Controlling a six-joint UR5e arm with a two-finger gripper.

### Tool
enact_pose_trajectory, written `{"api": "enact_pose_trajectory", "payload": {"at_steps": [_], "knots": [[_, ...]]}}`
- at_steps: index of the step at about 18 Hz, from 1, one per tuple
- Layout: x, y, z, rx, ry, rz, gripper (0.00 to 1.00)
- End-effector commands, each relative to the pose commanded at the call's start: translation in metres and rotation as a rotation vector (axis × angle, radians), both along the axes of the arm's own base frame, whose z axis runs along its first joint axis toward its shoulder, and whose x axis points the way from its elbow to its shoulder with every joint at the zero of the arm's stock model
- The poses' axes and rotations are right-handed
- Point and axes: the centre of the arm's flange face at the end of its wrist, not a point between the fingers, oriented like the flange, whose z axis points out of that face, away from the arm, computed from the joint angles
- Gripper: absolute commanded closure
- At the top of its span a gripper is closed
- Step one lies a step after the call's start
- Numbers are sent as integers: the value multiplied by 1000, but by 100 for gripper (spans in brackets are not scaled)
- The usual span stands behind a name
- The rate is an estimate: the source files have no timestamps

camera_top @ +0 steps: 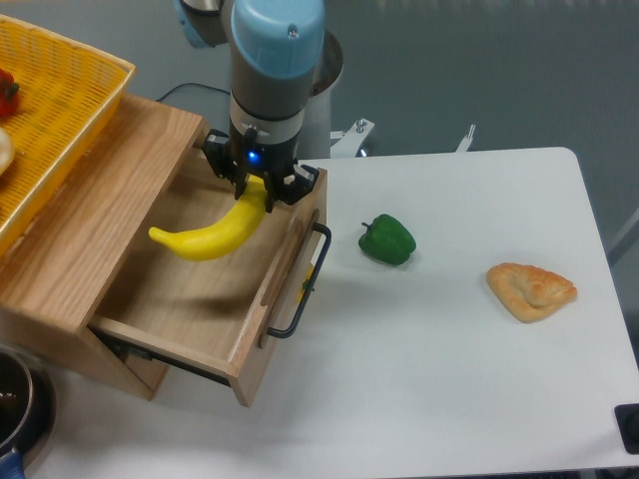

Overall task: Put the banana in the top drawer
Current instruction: 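Lower the held banana into the open wooden drawer, then set the banana on the drawer bottom and open the gripper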

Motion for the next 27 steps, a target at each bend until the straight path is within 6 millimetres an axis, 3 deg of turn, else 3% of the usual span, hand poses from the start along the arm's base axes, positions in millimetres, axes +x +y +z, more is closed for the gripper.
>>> {"api": "enact_pose_trajectory", "payload": {"at_steps": [5, 20, 27], "knots": [[-7, 9, -9, 11, 12, 9, 66], [12, 40, -32, 3, 14, 5, 65], [19, 43, -35, -2, 10, -4, 60]]}}
